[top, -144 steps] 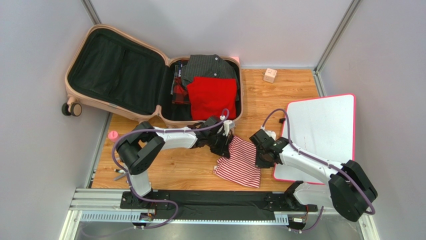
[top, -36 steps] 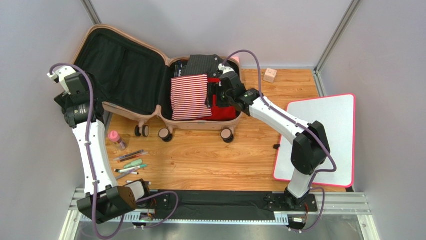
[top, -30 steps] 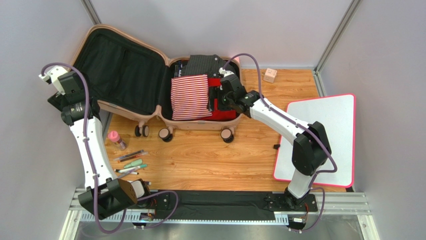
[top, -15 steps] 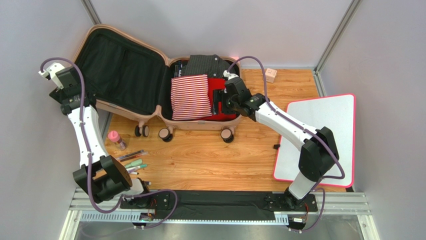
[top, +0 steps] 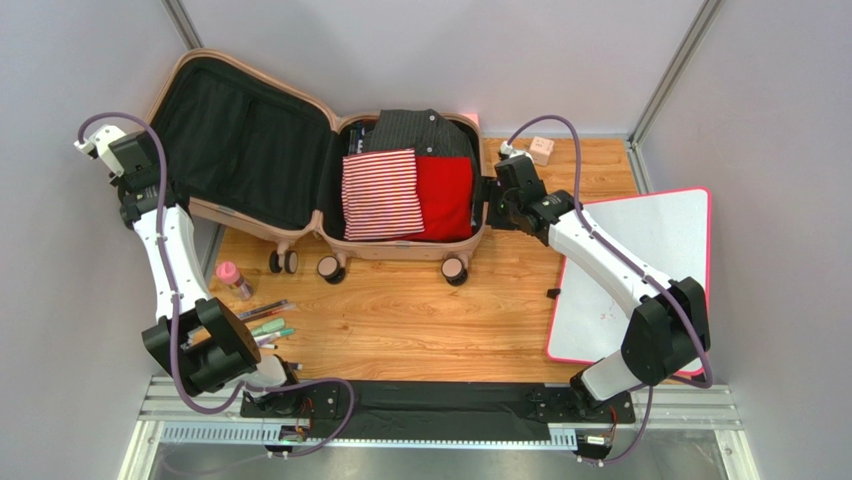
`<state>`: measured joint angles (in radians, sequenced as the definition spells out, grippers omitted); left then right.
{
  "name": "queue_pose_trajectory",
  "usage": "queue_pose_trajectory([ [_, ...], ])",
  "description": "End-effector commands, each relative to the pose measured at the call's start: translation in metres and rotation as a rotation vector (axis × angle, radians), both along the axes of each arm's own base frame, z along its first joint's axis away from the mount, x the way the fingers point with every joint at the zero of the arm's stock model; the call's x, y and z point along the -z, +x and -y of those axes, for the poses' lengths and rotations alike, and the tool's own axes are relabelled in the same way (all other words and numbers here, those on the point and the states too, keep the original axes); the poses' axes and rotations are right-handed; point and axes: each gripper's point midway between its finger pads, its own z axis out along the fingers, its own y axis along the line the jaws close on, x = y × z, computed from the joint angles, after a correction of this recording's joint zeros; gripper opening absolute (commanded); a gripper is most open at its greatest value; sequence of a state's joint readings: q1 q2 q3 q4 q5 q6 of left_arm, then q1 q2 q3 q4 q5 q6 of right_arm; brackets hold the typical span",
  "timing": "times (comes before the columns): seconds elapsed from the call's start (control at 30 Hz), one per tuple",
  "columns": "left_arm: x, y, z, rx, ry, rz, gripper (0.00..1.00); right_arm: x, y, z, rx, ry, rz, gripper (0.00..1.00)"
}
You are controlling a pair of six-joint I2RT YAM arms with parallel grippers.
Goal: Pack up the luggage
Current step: Close the luggage at the corner of the board.
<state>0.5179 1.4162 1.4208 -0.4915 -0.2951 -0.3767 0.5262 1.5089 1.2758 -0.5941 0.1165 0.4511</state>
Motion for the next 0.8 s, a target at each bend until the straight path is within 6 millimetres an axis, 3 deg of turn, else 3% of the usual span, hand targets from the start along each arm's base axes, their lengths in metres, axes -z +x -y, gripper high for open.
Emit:
queue_pose_trajectory([
  [0.0,-0.019,0.01,-0.003,0.021,0.033,0.07,0.33,-0.003,-0.001,0.011,0.02,-0.002,0.006,0.79],
  [0.17,-0.014,0.012,0.0,0.038,0.035,0.066,0.13,0.013,0.004,0.013,0.027,-0.007,-0.028,0.79],
  [0.2,-0.014,0.012,-0.001,0.04,0.033,0.068,0.02,0.02,0.005,0.012,0.028,-0.01,-0.041,0.79],
  [0.23,-0.013,0.014,0.003,0.06,0.021,0.076,0.0,0.02,0.007,0.012,0.029,-0.008,-0.037,0.79],
  [0.33,-0.018,0.019,0.011,0.106,0.014,0.113,0.0,0.027,0.014,0.012,0.031,-0.019,-0.051,0.78],
  [0.57,-0.039,0.019,0.035,0.193,-0.013,0.208,0.0,0.023,0.027,0.028,0.1,-0.042,-0.05,0.78],
  [0.73,-0.06,0.024,0.05,0.252,-0.016,0.259,0.0,0.039,0.032,0.028,0.088,-0.064,-0.077,0.66],
  [0.77,-0.063,0.024,0.05,0.255,-0.016,0.264,0.0,0.041,0.033,0.025,0.08,-0.058,-0.083,0.61],
])
